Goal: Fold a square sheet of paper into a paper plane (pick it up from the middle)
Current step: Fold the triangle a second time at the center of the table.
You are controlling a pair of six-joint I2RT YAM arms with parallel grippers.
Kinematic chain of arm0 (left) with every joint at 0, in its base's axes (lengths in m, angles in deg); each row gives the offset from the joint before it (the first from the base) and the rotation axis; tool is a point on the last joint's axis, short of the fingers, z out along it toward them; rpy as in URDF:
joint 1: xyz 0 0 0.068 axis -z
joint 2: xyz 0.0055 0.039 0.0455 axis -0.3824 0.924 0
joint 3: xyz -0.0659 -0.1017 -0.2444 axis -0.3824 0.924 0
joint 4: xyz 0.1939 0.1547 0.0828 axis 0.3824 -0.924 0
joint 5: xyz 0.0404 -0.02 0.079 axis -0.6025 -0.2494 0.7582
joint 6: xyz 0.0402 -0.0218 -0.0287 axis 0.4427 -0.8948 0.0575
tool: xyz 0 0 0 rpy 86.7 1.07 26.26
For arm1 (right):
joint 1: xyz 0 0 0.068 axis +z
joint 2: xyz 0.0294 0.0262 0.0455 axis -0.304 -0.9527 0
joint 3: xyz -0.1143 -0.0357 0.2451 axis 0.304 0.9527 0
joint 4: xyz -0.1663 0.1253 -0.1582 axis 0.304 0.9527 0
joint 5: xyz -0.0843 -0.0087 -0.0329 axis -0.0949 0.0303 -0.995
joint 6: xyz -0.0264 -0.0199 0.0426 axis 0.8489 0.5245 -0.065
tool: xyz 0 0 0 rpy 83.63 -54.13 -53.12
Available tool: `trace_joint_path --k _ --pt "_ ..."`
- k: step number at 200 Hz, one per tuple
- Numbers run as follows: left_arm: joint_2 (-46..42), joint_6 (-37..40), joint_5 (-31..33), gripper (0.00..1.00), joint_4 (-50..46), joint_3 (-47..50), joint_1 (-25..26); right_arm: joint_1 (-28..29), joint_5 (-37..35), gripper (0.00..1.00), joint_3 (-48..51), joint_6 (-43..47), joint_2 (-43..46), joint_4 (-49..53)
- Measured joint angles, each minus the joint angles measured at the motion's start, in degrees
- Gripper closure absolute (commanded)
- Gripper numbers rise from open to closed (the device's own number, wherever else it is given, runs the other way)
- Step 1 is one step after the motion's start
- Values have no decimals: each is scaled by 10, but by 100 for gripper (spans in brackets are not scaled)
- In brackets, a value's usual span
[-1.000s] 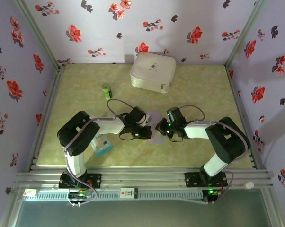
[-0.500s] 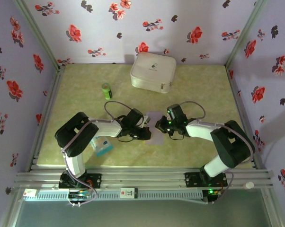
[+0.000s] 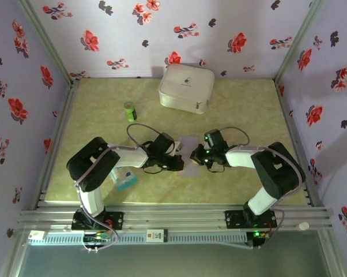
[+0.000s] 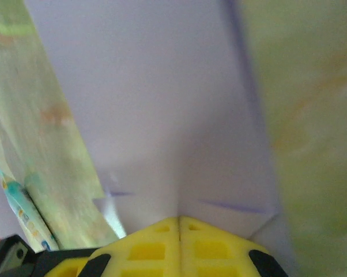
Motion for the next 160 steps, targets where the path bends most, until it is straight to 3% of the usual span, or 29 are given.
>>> trace_joint_path --k 35,69,111,160 --pt "0 -1 0 98 5 2 0 -54 16 100 23 3 8 -28" --pt "-3 -5 0 98 13 9 0 -71 2 98 32 3 50 -23" --pt "-5 -7 0 97 13 10 0 -34 -7 97 32 3 112 -22" --pt "-6 -13 0 95 10 10 0 3 4 99 33 -8 40 -43"
